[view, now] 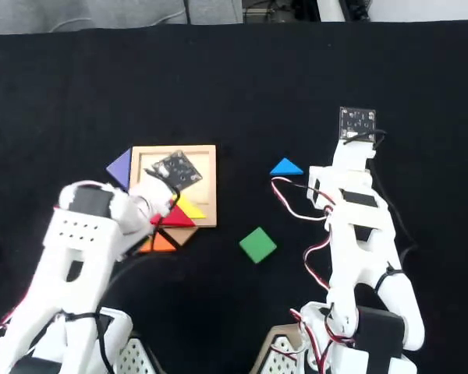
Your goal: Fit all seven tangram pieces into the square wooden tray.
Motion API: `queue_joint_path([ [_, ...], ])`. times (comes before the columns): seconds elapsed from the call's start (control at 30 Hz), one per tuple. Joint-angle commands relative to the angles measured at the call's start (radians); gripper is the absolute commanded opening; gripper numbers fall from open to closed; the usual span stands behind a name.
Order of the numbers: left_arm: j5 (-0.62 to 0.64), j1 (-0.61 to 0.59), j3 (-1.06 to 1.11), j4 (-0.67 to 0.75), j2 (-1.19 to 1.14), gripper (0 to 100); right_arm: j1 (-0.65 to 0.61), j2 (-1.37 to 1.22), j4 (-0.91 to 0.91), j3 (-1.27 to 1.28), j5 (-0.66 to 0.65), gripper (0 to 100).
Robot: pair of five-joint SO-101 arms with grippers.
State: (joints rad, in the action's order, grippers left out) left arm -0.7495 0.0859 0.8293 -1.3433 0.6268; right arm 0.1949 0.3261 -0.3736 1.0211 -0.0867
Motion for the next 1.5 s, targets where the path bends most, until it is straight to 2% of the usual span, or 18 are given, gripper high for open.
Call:
queue_joint_path([
  [0.0,0.118,0.031,0.048,0.077,-0.018,4,-0.009,-0.002,0.012,-0.024,0.000,1.1],
  [0.23,0.287,-0.033,0.044,0.226,-0.135,4,-0.009,-0.002,0.011,-0.024,0.000,1.1],
  [0.5,0.430,-0.035,-0.024,0.239,-0.295,3,-0.009,-0.002,0.011,-0.024,0.000,1.1],
  [0.63,0.439,-0.035,-0.079,0.249,-0.364,3,-0.009,-0.002,0.011,-0.024,0.000,1.1],
  [0.97,0.434,-0.039,-0.096,0.399,-0.488,3,-0.009,-0.002,0.011,-0.024,-0.002,1.1],
  [1.23,0.433,-0.154,-0.177,0.427,-0.505,3,-0.009,-0.002,0.011,-0.024,-0.002,1.1],
  [1.47,0.437,-0.099,-0.222,0.425,-0.505,3,-0.009,-0.002,0.011,-0.024,-0.002,1.1],
])
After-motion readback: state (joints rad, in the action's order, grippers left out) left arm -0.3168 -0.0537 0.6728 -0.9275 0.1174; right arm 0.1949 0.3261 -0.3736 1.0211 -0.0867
